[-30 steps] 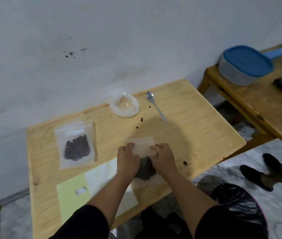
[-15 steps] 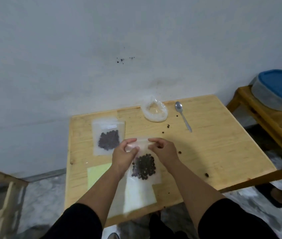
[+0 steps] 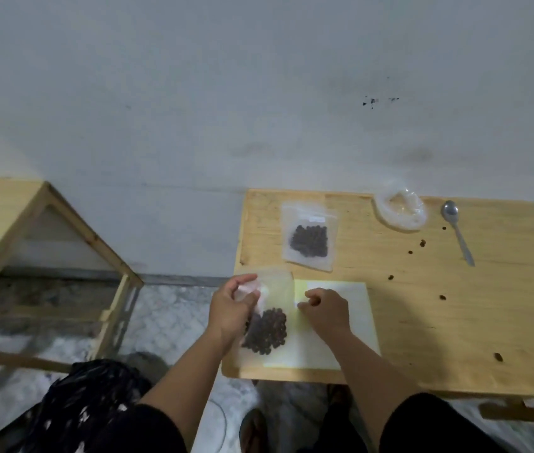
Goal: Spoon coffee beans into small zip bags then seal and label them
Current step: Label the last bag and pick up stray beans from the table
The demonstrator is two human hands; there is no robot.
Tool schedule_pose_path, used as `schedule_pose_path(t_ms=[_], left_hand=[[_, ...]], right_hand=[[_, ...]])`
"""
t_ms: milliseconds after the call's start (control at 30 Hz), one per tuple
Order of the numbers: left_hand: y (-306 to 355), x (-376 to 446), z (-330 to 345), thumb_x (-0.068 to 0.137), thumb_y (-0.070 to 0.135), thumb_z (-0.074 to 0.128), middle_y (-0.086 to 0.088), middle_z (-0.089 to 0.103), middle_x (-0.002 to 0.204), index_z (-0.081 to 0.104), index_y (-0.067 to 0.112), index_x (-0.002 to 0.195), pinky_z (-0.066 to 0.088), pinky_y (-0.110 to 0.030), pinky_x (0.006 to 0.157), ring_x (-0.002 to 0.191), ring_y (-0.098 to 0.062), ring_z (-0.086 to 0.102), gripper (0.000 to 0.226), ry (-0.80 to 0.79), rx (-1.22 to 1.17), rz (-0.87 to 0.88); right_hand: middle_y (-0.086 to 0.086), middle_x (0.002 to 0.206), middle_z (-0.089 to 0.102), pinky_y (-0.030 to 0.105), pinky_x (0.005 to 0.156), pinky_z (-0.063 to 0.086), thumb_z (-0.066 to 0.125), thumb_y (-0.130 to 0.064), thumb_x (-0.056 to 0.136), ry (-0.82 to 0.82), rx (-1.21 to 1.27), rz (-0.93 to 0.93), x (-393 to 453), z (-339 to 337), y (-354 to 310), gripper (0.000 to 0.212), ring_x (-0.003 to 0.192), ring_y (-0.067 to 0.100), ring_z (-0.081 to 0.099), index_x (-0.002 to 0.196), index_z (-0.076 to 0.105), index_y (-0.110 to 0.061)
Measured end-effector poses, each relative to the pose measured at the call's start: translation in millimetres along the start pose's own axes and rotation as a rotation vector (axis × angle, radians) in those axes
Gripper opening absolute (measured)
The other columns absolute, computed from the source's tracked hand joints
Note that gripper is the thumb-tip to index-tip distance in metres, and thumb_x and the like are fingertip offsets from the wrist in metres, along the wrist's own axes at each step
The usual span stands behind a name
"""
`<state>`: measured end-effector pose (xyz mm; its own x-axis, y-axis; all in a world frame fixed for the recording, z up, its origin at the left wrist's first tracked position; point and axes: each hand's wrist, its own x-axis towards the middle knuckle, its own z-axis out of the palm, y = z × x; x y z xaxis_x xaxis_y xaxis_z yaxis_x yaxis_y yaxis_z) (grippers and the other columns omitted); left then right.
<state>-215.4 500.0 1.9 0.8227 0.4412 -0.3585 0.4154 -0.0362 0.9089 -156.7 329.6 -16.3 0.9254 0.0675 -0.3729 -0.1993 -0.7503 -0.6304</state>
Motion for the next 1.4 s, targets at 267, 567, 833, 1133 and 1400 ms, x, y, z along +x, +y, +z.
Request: schedule_pose_path(t_ms=[267,567,833,1133,1400], left_hand=[[-8.9,-3.0,-15.3,0.085,0.011,0.066,0.003,0.064,0.113,0.067,0.031,0.101,0.048,-0.028,0.094,0.107,-0.016,0.057,0.026,-0.019,-0.015,-0.018],[12.5,14.5,-11.0,0.087,0.009,0.063,0.002,0.065,0.111,0.066,0.033,0.1,0.05,-0.035,0.095,0.106,-0.018,0.06,0.027,-0.011,-0.081,0.027],[46.6,32.8,-5.5,0.088,0.004,0.059,-0.005,0.067,0.106,0.064,0.033,0.098,0.051,-0.029,0.085,0.095,-0.017,0.062,0.031,0.0,-0.11,0.142],[56.1,36.1,-3.0,0.093,0.008,0.052,-0.016,0.065,0.112,0.065,0.031,0.105,0.049,-0.036,0.088,0.11,-0.04,0.054,0.029,-0.068,-0.136,0.17],[55.8,33.2,-5.8,0.079,0.042,0.072,0.011,0.065,0.109,0.066,0.037,0.101,0.052,-0.042,0.094,0.109,-0.013,0.059,0.024,-0.083,-0.181,0.147]], right_hand=[[0.007,0.093,0.067,0.022,0.067,0.037,0.057,-0.014,0.086,0.073,-0.103,-0.024,4.0,15.5,-8.2,0.012,0.079,0.016,0.053,0.085,0.069,-0.011],[-0.001,0.072,0.064,0.024,0.069,0.048,0.068,-0.014,0.082,0.21,0.49,-0.132,6.3,-3.3,-66.9,0.002,0.07,0.015,0.06,0.081,0.066,-0.015],[-0.002,0.069,0.063,0.012,0.064,0.047,0.069,-0.007,0.081,0.086,0.555,-0.258,4.7,-21.4,-102.3,0.003,0.064,0.007,0.056,0.084,0.069,-0.006],[-0.002,0.076,0.065,0.002,0.057,0.041,0.07,-0.014,0.082,0.166,0.354,-0.208,6.0,-24.8,-111.0,0.007,0.066,0.003,0.056,0.087,0.071,-0.01],[-0.004,0.075,0.066,0.006,0.061,0.044,0.071,-0.017,0.081,0.195,0.306,-0.223,-0.1,-21.7,-115.5,0.008,0.068,0.004,0.059,0.086,0.071,-0.011]])
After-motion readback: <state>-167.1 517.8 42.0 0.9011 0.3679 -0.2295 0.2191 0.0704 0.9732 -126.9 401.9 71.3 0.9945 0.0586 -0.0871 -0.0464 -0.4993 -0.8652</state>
